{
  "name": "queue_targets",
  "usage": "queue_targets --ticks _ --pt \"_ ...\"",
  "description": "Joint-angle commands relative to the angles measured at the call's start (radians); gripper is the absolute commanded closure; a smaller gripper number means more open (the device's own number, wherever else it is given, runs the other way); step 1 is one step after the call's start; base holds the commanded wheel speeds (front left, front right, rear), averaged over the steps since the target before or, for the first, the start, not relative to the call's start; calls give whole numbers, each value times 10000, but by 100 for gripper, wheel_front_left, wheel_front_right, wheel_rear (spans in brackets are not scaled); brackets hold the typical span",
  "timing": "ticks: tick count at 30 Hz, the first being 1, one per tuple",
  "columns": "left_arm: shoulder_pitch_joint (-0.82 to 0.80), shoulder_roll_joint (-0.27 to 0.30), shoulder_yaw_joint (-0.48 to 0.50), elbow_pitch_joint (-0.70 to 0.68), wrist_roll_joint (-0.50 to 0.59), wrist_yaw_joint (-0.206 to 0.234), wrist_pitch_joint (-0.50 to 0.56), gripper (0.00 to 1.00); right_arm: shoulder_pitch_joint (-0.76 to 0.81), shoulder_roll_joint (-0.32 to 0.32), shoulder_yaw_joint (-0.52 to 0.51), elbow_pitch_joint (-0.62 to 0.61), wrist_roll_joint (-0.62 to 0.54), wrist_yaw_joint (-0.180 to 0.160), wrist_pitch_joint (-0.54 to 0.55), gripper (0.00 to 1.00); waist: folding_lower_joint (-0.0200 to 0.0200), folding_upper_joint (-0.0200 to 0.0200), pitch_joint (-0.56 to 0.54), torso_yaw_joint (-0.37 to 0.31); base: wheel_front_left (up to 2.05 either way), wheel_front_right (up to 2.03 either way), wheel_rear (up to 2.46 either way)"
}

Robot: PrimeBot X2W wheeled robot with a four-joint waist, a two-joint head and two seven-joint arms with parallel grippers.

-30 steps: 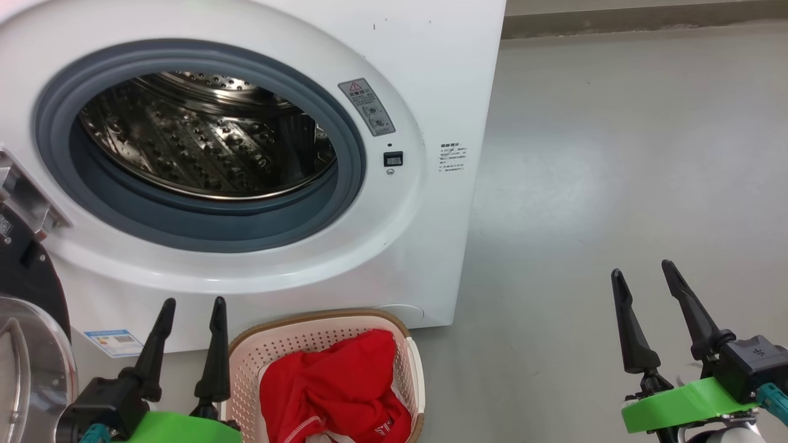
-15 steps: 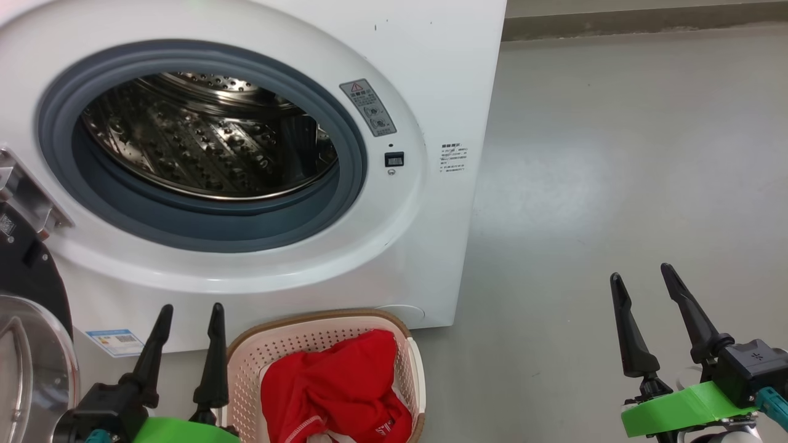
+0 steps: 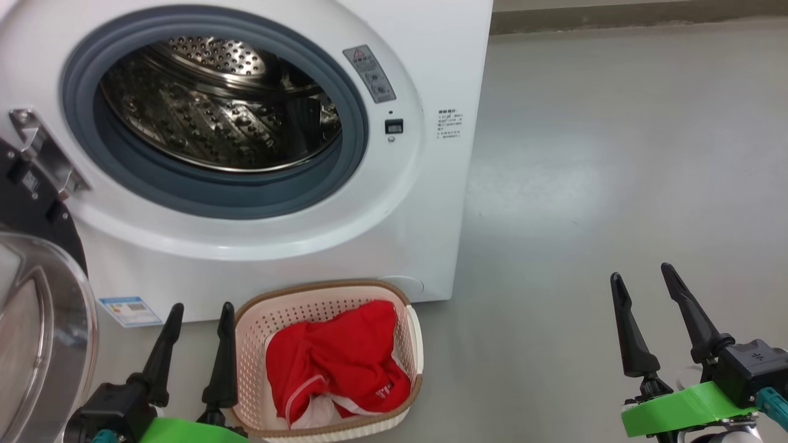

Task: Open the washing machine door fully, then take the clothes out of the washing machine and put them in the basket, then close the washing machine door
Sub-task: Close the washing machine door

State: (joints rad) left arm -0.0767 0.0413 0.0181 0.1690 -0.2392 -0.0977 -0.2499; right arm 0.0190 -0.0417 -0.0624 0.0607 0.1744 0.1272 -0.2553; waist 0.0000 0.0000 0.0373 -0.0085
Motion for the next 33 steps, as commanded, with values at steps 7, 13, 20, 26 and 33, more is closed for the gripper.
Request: queue_targets --ticks 7,13,20,26,33 --pt "-54 90 272 -374 262 -71 -118 0 -47 -85 199 -295 -91 35 -65 0 0 0 51 40 -68 68 0" --pt "-9 90 217 -446 293 -63 -118 0 -2 -85 221 -284 -92 35 -65 0 0 0 8 95 -5 5 0" --pt "-42 90 127 -327 495 179 -118 0 41 -85 257 -301 -52 35 -65 0 0 0 39 283 0 0 0" --pt "-158 90 44 -454 416 373 -118 0 -13 -85 297 -313 -62 35 -65 0 0 0 164 732 0 0 0" --pt "-190 89 137 -865 500 780 -118 0 -160 -85 411 -372 -134 35 -65 0 0 0 290 1556 0 0 0"
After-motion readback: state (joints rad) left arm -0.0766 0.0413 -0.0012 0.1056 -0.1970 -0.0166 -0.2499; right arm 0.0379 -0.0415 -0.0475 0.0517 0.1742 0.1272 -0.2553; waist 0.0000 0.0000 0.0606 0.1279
